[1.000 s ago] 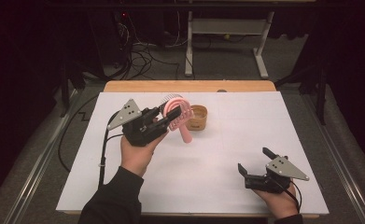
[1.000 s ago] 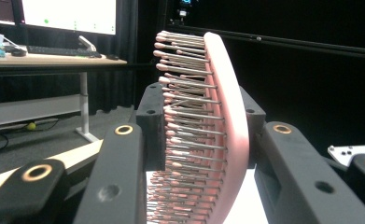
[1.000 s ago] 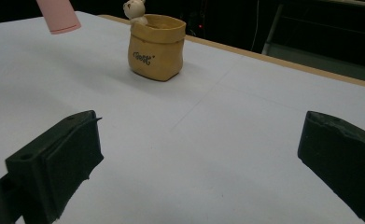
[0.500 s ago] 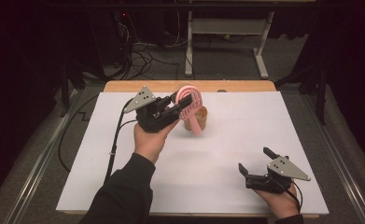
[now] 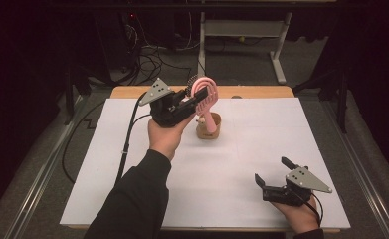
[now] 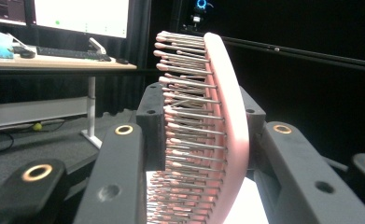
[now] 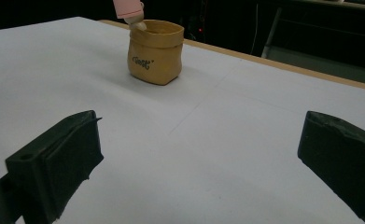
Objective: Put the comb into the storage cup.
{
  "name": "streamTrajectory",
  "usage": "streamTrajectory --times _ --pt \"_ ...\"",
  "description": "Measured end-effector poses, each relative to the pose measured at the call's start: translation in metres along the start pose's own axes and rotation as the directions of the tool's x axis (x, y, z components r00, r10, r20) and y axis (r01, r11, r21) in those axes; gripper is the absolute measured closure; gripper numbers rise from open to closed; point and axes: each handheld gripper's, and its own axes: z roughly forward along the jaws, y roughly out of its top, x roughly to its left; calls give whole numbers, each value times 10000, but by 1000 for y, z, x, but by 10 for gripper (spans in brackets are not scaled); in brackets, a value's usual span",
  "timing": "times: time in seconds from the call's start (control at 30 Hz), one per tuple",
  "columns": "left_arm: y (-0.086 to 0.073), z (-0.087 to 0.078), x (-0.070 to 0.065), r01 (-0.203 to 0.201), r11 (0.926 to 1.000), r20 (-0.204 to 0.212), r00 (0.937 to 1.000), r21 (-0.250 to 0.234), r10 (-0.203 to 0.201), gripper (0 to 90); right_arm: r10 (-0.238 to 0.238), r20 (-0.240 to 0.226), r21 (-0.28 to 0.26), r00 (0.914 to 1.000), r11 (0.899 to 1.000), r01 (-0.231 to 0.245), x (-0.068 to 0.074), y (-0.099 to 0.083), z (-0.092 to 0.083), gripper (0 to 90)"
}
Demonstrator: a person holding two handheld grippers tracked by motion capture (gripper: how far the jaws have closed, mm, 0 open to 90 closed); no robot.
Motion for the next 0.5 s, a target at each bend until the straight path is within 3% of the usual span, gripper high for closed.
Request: streamTrajectory --times 0.5 --pt "10 20 0 -373 9993 -228 9990 16 373 636 12 -76 -25 10000 10000 -12 1 0 0 0"
